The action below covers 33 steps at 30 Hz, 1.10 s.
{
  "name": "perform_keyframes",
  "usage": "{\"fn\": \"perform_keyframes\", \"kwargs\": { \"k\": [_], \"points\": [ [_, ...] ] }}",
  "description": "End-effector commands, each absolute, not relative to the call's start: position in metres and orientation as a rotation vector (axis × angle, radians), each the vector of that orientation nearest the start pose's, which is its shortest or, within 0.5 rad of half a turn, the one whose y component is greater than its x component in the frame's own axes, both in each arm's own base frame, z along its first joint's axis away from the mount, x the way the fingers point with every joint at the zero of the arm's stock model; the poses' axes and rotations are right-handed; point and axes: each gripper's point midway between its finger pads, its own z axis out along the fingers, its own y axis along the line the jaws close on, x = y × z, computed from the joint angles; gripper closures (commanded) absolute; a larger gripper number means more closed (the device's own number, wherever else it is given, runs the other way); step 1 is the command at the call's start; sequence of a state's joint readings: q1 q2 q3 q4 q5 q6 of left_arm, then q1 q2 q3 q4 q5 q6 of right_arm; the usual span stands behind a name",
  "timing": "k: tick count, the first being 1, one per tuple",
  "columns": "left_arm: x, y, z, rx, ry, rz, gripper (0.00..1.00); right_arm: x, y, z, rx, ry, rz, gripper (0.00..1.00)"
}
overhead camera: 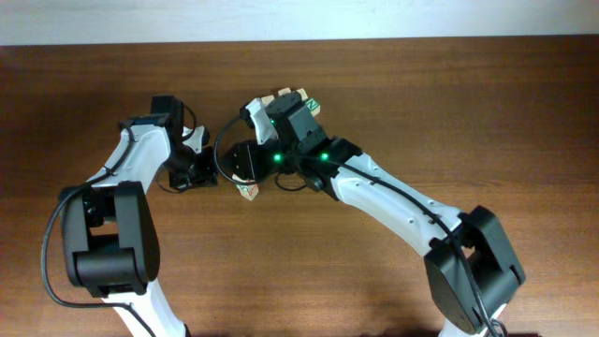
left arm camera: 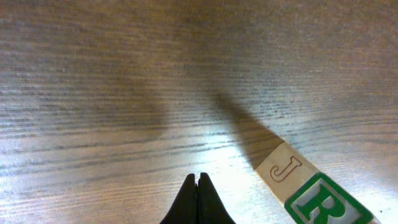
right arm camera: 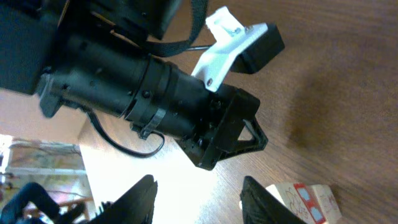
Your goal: Rotate 4 blocks
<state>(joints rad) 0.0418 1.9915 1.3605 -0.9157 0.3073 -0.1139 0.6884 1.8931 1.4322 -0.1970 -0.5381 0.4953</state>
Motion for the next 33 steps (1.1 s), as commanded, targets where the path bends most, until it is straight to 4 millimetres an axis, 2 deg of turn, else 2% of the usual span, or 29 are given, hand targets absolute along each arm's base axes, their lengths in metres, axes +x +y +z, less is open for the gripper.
{"fn": "perform_keyframes", "kwargs": {
  "k": [1, 3, 4, 5, 7, 8, 9, 10, 12, 13, 17, 23, 24, 25, 26, 28, 31, 32, 33],
  "points": [
    [0.380, -0.028, 0.048, -0.237, 3.030, -0.425, 1.00, 0.357, 0.376, 0.208, -0.603, 2.278, 1.094, 0.51],
    [0.386, -0.014, 0.085, -0.222, 2.947, -0.296, 1.00, 0.369, 0.330, 0.218, -0.591, 2.296, 0.943, 0.48],
    [0.388, -0.009, 0.116, -0.209, 2.864, -0.251, 1.00, 0.372, 0.306, 0.225, -0.560, 2.309, 0.857, 0.47],
    [0.382, -0.004, 0.167, -0.192, 2.731, -0.196, 1.00, 0.370, 0.251, 0.244, -0.470, 2.340, 0.648, 0.36],
    [0.372, -0.004, 0.213, -0.173, 2.605, -0.194, 0.97, 0.359, 0.209, 0.267, -0.401, 2.336, 0.505, 0.33],
    [0.362, -0.005, 0.236, -0.163, 2.546, -0.195, 0.49, 0.346, 0.178, 0.288, -0.331, 2.315, 0.423, 0.23],
    [0.350, -0.006, 0.249, -0.160, 2.524, -0.194, 0.01, 0.330, 0.155, 0.308, -0.283, 2.284, 0.384, 0.09],
    [0.342, -0.006, 0.254, -0.159, 2.523, -0.194, 0.01, 0.311, 0.130, 0.329, -0.231, 2.242, 0.341, 0.00],
    [0.339, -0.006, 0.255, -0.159, 2.522, -0.194, 0.01, 0.274, 0.086, 0.353, -0.131, 2.188, 0.237, 0.02],
    [0.339, -0.006, 0.255, -0.159, 2.522, -0.194, 0.01, 0.241, 0.067, 0.360, -0.102, 2.177, 0.211, 0.02],
    [0.339, -0.006, 0.255, -0.160, 2.522, -0.194, 0.01, 0.195, 0.050, 0.380, -0.086, 2.078, 0.226, 0.02],
    [0.339, -0.006, 0.255, -0.160, 2.522, -0.194, 0.01, 0.196, 0.050, 0.378, -0.086, 2.085, 0.223, 0.02],
    [0.339, -0.006, 0.255, -0.160, 2.522, -0.194, 0.01, 0.198, 0.048, 0.374, -0.079, 2.096, 0.204, 0.02],
    [0.339, -0.006, 0.255, -0.160, 2.522, -0.194, 0.01, 0.202, 0.035, 0.369, -0.019, 2.087, 0.143, 0.02],
    [0.339, -0.006, 0.255, -0.159, 2.522, -0.194, 0.01, 0.207, 0.022, 0.363, 0.000, 2.030, 0.082, 0.02],
    [0.339, -0.006, 0.255, -0.159, 2.522, -0.194, 0.01, 0.211, 0.010, 0.343, -0.021, 1.847, 0.024, 0.02],
    [0.339, -0.006, 0.255, -0.159, 2.522, -0.194, 0.01, 0.218, -0.001, 0.291, 0.034, 1.606, 0.012, 0.02],
    [0.339, -0.006, 0.255, -0.159, 2.522, -0.194, 0.01, 0.220, -0.001, 0.279, 0.030, 1.570, 0.016, 0.02],
    [0.339, -0.006, 0.255, -0.159, 2.522, -0.194, 0.01, 0.225, 0.001, 0.257, 0.020, 1.548, 0.027, 0.02]
  ]
}}
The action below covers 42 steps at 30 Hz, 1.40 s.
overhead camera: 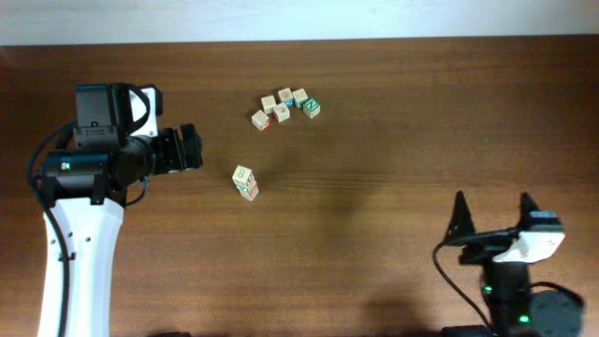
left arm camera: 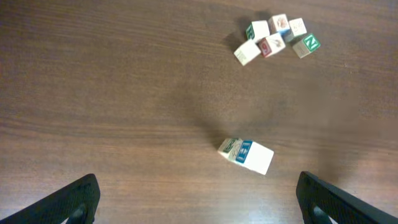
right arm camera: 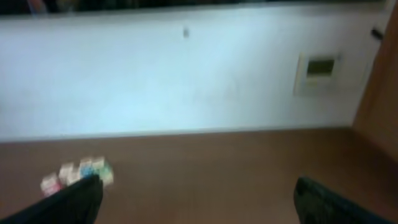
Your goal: Rotate 4 blocks
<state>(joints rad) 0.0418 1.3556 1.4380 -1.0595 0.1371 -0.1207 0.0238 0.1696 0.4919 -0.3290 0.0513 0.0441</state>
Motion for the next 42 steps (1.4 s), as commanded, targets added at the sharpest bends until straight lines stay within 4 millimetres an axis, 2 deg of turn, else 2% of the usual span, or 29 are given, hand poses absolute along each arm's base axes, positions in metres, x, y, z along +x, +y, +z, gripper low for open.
{"fn": "perform_keyframes", "kwargs": {
  "k": [1, 3, 7, 9, 10, 26, 28, 30, 32, 34, 37, 39, 42],
  "points": [
    [0.339, -0.006, 0.255, -0.159, 2.522, -0.194, 0.01, 0.228, 0.002, 0.242, 0.015, 1.550, 0.032, 0.02],
    [0.339, -0.006, 0.255, -0.160, 2.522, -0.194, 0.01, 0.236, 0.005, 0.205, 0.002, 1.586, 0.044, 0.02],
    [0.339, -0.006, 0.255, -0.159, 2.522, -0.194, 0.01, 0.246, 0.008, 0.183, -0.009, 1.550, 0.055, 0.02],
    [0.339, -0.006, 0.255, -0.159, 2.522, -0.194, 0.01, 0.247, 0.008, 0.168, -0.012, 1.599, 0.051, 0.02],
    [0.339, -0.006, 0.255, -0.159, 2.522, -0.194, 0.01, 0.246, 0.008, 0.154, -0.009, 1.655, 0.049, 0.02],
    [0.339, -0.006, 0.253, -0.160, 2.527, -0.192, 0.01, 0.246, 0.008, 0.156, -0.009, 1.649, 0.049, 0.02],
    [0.337, 0.003, 0.227, -0.185, 2.565, -0.124, 0.01, 0.246, 0.008, 0.156, -0.009, 1.649, 0.049, 0.02],
    [0.349, 0.002, 0.210, -0.121, 2.456, -0.118, 0.01, 0.246, 0.008, 0.156, -0.009, 1.649, 0.049, 0.02],
    [0.350, 0.002, 0.198, -0.090, 2.231, -0.109, 0.01, 0.246, 0.008, 0.156, -0.009, 1.649, 0.049, 0.02],
    [0.335, 0.002, 0.184, -0.064, 2.033, -0.097, 0.01, 0.246, 0.008, 0.156, -0.009, 1.649, 0.049, 0.02],
    [0.285, 0.003, 0.164, 0.015, 1.791, -0.009, 0.01, 0.246, 0.008, 0.156, -0.009, 1.649, 0.049, 0.02],
    [0.270, 0.004, 0.157, 0.015, 1.724, 0.008, 0.01, 0.246, 0.008, 0.156, -0.009, 1.649, 0.049, 0.02],
    [0.260, 0.005, 0.147, 0.012, 1.698, 0.017, 0.01, 0.246, 0.008, 0.156, -0.009, 1.649, 0.049, 0.02]
  ]
}}
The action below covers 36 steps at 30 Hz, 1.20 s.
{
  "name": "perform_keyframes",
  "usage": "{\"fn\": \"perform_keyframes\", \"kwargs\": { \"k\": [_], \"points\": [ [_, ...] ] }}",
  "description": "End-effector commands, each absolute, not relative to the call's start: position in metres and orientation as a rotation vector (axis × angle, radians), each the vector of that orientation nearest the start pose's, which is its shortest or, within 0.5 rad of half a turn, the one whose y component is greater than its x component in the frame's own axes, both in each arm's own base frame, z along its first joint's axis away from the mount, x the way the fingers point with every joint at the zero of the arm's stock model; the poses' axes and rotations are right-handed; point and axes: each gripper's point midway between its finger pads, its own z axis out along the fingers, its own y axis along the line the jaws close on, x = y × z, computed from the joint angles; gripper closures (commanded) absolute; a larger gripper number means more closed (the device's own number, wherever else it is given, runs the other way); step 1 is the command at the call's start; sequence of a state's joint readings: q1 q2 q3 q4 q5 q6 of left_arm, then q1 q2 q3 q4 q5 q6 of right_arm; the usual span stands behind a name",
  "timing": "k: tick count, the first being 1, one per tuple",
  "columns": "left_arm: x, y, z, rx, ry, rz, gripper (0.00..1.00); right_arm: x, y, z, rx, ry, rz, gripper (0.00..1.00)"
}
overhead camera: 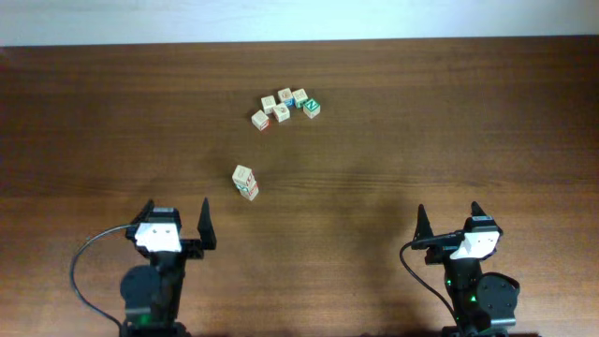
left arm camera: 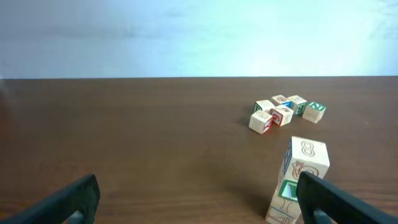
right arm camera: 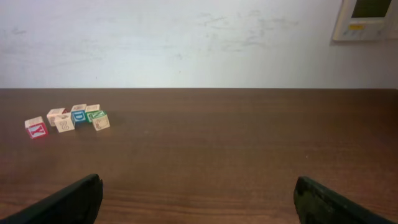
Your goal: Rotate 4 blocks
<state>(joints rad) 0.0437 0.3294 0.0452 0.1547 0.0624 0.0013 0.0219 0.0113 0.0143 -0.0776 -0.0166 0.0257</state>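
Several lettered wooden blocks lie clustered at the far middle of the table, also seen as blocks and blocks. A small stack of blocks stands apart, nearer the front; the stack shows an 8 on top and a green letter below. My left gripper sits open at the front left, well short of the stack. My right gripper sits open at the front right, far from all blocks. Both hold nothing.
Brown wooden table with a white wall behind its far edge. A wall panel hangs at the upper right of the right wrist view. Bare wood lies between both grippers and the blocks.
My left arm was raised over the table's left side with its gripper open; now it is folded down at the front left. My right arm has settled slightly. The blocks have not moved.
Both arms were stretched to the middle of the table by the blocks, left gripper shut just above the wood beside the J and R blocks, right open. Then the right arm was back at the front and the left raised, open. Now both rest open at the front.
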Motion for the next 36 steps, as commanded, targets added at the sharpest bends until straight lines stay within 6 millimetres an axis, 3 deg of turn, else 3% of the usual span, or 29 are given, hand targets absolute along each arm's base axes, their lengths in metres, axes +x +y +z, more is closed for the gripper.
{"fn": "perform_keyframes", "kwargs": {
  "k": [1, 3, 5, 7, 36],
  "points": [
    [0.259, 0.007, 0.149, 0.005, 1.690, 0.026, 0.01, 0.246, 0.008, 0.156, -0.009, 1.649, 0.049, 0.02],
    [0.255, 0.008, 0.159, 0.024, 1.649, 0.059, 0.01, 0.246, 0.008, 0.156, -0.009, 1.649, 0.049, 0.02],
    [0.249, 0.009, 0.151, 0.021, 1.678, 0.061, 0.01, 0.246, 0.008, 0.156, -0.009, 1.649, 0.049, 0.02],
    [0.246, 0.010, 0.157, 0.012, 1.647, 0.071, 0.01, 0.246, 0.008, 0.156, -0.009, 1.649, 0.049, 0.02],
    [0.246, 0.010, 0.156, 0.013, 1.650, 0.070, 0.01, 0.246, 0.008, 0.156, -0.009, 1.649, 0.049, 0.02]
  ]
}}
